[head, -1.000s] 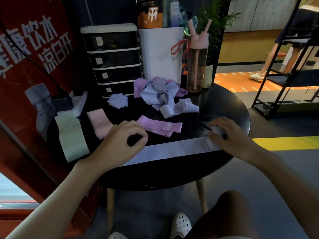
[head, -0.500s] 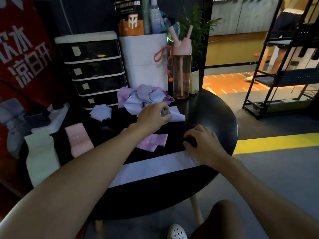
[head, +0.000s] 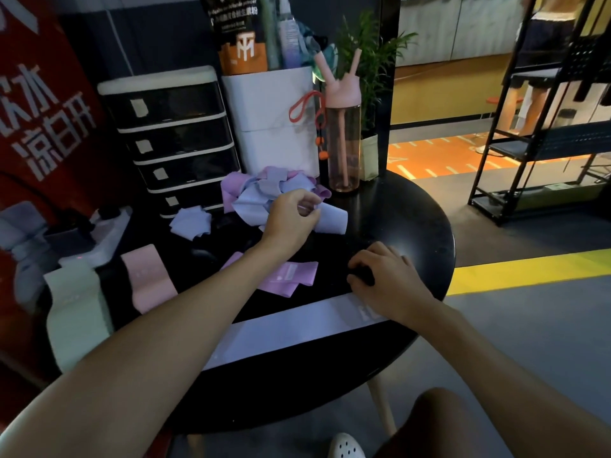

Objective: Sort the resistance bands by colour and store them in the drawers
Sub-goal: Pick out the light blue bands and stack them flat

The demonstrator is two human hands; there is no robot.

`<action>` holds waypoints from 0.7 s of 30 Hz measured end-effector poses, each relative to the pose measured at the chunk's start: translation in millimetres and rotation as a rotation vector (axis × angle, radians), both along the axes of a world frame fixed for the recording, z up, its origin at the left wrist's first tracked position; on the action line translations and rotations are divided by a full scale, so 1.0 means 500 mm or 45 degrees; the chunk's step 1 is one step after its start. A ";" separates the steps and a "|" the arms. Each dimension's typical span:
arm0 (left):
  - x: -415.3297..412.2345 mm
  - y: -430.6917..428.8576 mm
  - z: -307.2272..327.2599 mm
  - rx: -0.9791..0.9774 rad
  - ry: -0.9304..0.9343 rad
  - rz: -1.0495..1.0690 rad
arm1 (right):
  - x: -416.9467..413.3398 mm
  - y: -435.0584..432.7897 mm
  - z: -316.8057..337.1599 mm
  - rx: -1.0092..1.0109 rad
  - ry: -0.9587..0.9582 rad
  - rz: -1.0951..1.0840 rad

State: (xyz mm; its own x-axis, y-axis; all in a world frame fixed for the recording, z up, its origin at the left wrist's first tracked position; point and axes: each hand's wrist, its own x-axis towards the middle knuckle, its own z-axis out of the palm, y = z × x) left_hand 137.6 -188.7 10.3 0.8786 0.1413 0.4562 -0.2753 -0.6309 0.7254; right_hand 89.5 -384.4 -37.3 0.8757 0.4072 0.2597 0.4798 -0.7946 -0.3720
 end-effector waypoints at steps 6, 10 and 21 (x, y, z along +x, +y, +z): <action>-0.073 0.029 0.069 -0.074 -0.055 -0.105 | 0.006 0.001 0.010 0.216 0.109 -0.034; -0.125 0.050 0.116 -0.068 -0.096 -0.131 | 0.005 -0.001 0.056 0.371 0.291 0.004; -0.197 0.101 0.176 -0.376 -0.149 -0.120 | -0.067 0.115 0.192 0.861 0.252 0.247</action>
